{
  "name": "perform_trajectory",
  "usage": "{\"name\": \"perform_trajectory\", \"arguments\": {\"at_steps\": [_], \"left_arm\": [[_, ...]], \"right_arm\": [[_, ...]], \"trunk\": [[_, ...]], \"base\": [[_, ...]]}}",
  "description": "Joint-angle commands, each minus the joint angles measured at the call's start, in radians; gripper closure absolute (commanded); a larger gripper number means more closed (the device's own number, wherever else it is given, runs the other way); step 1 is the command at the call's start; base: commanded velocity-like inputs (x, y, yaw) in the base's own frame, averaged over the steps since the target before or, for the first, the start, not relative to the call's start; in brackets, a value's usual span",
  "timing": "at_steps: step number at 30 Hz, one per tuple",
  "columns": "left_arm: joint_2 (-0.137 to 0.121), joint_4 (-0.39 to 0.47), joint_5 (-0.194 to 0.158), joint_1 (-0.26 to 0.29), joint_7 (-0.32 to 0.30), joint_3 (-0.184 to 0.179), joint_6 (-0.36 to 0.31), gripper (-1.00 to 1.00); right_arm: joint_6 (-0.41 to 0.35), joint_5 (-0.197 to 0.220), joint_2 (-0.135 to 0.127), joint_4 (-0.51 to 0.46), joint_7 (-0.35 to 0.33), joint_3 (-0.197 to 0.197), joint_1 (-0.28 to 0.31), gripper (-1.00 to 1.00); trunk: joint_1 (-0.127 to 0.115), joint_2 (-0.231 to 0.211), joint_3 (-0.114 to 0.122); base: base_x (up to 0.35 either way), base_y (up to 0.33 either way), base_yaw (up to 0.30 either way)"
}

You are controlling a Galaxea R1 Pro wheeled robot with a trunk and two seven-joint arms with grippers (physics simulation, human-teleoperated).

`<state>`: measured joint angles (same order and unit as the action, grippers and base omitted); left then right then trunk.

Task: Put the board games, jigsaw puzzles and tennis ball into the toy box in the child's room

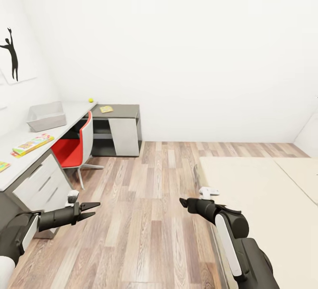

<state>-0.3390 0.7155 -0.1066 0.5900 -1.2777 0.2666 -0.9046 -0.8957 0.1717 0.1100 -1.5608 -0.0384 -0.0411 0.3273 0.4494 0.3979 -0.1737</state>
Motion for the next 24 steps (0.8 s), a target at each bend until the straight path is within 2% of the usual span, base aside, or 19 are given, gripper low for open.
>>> {"name": "perform_trajectory", "arguments": {"at_steps": [1,14,24], "left_arm": [[0.000,0.000,-0.002,0.001,-0.002,0.000,-0.007,-1.00],[0.001,0.000,-0.002,0.001,0.000,-0.001,-0.002,-1.00],[0.002,0.000,-0.002,0.001,0.000,-0.001,-0.002,-1.00]], "right_arm": [[-0.003,-0.001,0.000,-0.001,-0.003,0.001,0.001,-1.00],[0.003,-0.001,0.000,-0.001,-0.003,0.000,0.001,-1.00],[0.003,-0.001,0.000,-0.001,-0.003,0.000,0.001,-1.00]], "trunk": [[0.001,0.002,-0.002],[0.001,0.002,-0.001],[0.001,0.002,-0.001]], "base": [[-0.004,-0.004,-0.147],[-0.001,-0.002,-0.045],[0.000,-0.074,-0.001]]}}
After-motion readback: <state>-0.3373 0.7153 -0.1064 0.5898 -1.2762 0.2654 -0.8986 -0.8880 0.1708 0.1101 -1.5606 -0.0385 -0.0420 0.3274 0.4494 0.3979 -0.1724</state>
